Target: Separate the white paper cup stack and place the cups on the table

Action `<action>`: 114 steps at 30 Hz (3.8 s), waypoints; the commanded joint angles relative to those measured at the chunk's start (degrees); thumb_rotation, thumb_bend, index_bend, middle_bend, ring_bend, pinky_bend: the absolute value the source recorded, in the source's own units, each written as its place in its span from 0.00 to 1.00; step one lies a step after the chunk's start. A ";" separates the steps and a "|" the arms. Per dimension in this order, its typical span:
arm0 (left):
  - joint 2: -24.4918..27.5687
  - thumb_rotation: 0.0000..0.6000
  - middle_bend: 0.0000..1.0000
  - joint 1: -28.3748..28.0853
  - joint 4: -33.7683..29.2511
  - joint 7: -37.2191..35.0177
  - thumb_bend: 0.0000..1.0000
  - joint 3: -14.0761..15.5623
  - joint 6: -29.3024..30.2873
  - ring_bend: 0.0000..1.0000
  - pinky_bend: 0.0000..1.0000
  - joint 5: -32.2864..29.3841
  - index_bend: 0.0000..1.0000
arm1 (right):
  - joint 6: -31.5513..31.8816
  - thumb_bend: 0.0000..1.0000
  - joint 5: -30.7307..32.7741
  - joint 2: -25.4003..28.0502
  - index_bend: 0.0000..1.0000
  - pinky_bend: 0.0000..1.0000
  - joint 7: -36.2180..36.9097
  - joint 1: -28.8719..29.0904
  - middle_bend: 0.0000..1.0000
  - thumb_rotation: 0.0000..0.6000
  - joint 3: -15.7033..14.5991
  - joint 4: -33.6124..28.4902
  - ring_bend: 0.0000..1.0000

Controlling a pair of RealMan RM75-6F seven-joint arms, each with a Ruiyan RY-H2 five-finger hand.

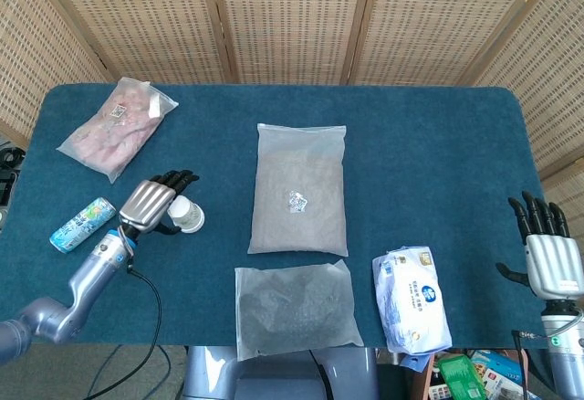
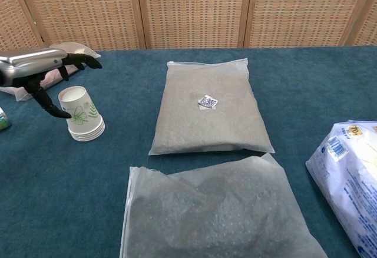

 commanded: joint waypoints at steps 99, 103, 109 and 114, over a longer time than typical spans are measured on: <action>-16.45 1.00 0.50 -17.54 3.58 -66.76 0.16 -22.05 -20.53 0.45 0.62 -14.41 0.51 | 2.50 0.30 -30.55 -19.86 0.48 0.00 28.66 38.43 0.30 1.00 2.19 37.91 0.06; -17.13 1.00 0.50 -18.69 4.26 -65.86 0.16 -22.70 -20.97 0.45 0.62 -14.91 0.51 | 3.58 0.31 -30.45 -20.51 0.49 0.00 28.88 38.92 0.31 1.00 1.68 39.54 0.06; -17.66 1.00 0.50 -19.30 4.78 -65.11 0.16 -22.95 -21.68 0.45 0.62 -15.54 0.51 | 4.99 0.31 -29.87 -20.97 0.52 0.00 29.40 38.85 0.31 1.00 0.97 41.71 0.07; -18.36 1.00 0.50 -19.34 5.57 -65.01 0.16 -23.09 -21.96 0.45 0.62 -16.00 0.51 | 5.70 0.34 -28.78 -21.33 0.55 0.00 30.40 38.48 0.32 1.00 0.47 43.13 0.08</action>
